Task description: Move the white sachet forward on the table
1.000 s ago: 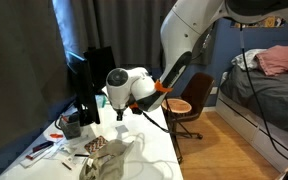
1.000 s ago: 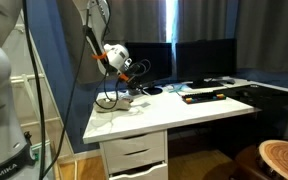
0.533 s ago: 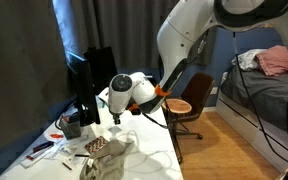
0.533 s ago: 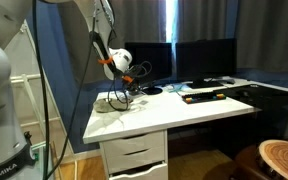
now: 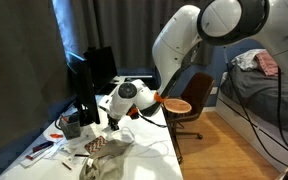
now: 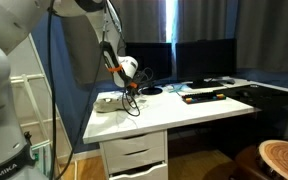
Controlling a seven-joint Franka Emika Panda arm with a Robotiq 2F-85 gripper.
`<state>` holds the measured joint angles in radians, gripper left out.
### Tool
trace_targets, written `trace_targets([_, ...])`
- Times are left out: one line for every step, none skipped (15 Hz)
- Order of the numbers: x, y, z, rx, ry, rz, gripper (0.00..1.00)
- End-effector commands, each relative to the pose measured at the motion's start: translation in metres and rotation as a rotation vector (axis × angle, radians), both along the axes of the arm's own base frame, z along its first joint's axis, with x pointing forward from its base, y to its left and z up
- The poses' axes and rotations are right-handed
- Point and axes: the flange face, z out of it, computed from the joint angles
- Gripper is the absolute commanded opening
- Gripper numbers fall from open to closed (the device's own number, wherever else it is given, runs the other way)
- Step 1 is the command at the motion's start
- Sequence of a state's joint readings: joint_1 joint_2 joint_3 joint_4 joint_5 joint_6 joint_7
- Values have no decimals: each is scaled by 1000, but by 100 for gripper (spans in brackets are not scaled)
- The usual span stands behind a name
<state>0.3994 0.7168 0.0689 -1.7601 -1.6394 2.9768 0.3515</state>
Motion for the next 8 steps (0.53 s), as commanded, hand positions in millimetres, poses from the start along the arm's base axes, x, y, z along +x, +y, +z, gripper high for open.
trace_targets([7, 7, -24, 26, 28, 108, 2])
trace_targets([8, 8, -29, 26, 33, 127, 2])
trace_targets([8, 10, -33, 25, 36, 143, 2])
trace_targets([10, 11, -36, 24, 33, 161, 3])
trace_targets([12, 13, -40, 23, 33, 174, 3])
trace_targets([15, 14, -41, 18, 24, 186, 3])
trace_targets([17, 17, -42, 24, 22, 199, 3])
trace_targets([19, 18, -43, 16, 12, 214, 3])
